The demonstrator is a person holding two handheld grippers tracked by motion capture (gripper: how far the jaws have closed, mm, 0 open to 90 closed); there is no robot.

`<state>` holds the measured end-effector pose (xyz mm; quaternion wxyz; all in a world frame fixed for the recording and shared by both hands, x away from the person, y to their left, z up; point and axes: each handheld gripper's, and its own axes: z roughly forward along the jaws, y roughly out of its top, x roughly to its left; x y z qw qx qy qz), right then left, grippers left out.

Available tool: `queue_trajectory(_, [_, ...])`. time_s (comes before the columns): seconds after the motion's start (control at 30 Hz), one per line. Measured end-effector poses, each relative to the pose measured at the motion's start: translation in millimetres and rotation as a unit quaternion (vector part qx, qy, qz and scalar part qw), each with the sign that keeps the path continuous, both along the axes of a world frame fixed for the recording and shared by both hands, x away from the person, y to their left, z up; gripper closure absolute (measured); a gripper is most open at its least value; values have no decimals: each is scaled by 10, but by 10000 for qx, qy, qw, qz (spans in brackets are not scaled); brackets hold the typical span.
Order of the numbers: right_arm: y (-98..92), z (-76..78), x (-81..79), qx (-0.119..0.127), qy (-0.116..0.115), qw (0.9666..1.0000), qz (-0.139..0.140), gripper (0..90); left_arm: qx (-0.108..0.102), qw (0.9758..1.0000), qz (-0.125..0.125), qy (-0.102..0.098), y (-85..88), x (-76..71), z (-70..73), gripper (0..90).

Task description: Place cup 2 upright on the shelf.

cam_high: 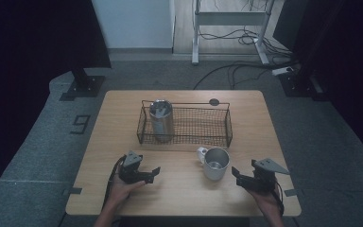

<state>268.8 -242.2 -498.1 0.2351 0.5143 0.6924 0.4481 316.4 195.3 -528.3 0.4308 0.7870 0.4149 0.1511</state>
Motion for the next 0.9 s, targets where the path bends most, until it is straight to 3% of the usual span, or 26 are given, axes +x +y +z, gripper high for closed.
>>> queue_trajectory(0.9, [270, 49, 10, 134, -69, 9992, 371, 115, 71, 10000, -24, 30, -19, 5, -34, 69])
